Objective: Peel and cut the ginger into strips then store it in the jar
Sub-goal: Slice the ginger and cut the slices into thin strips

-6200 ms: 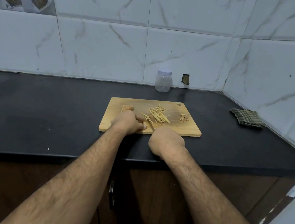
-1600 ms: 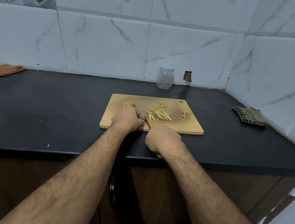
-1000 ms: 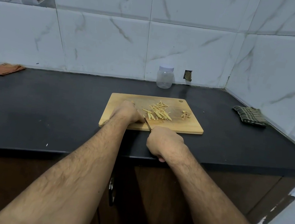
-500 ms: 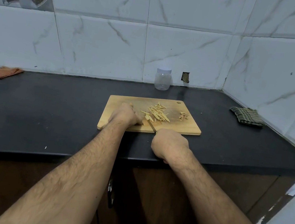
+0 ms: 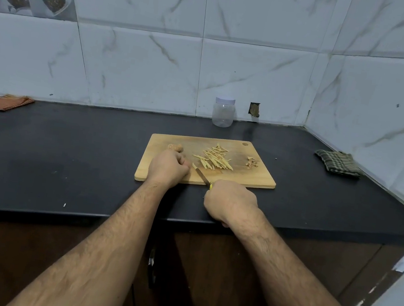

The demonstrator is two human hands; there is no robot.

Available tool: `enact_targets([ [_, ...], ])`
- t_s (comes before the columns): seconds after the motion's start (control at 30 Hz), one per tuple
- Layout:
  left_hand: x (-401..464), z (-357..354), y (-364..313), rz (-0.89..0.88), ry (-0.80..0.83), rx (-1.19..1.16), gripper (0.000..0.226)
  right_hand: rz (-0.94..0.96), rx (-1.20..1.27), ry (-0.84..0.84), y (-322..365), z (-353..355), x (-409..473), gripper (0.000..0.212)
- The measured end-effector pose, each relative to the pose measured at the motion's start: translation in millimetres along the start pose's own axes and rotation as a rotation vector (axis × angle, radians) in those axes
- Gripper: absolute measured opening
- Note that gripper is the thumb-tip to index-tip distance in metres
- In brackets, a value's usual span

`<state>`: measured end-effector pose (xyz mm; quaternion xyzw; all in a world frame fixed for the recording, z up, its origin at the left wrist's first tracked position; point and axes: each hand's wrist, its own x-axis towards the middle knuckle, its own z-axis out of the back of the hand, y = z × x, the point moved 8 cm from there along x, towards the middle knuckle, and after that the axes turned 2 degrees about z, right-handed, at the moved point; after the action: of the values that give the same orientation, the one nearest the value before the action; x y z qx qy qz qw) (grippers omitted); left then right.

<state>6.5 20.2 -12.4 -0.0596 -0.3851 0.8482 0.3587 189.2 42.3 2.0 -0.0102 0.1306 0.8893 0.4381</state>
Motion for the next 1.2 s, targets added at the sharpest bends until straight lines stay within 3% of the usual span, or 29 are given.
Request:
enact_targets([
  [0.47,-9,2,-7,0.019,-0.131,0.16,0.016,-0.032,-0.033,-0.131,-15,30,41,0.013],
  [0.7,-11,8,-11,0.023,-0.149,0.149,0.015,-0.06,0.084,-0.01,-12,21,49,0.019],
  [0.8,-7,14,-9,0.035,-0.168,0.122,0.016,-0.049,0.274,0.101,-14,13,54,0.051],
  [0.83,-6,16,-8,0.039,-0.171,0.107,0.016,-0.056,0.358,0.137,-16,10,56,0.048],
  [0.9,-4,18,-5,0.049,-0.17,0.08,0.017,-0.108,0.474,0.152,-24,10,55,0.015],
  [0.93,-3,18,-5,0.054,-0.166,0.072,0.017,-0.131,0.499,0.163,-28,10,54,0.011],
  [1.03,1,16,-2,0.074,-0.166,0.056,0.017,-0.148,0.524,0.202,-37,9,52,0.025],
  [1.2,1,20,2,0.082,-0.213,-0.021,0.014,-0.071,0.513,0.112,-26,11,60,0.023],
])
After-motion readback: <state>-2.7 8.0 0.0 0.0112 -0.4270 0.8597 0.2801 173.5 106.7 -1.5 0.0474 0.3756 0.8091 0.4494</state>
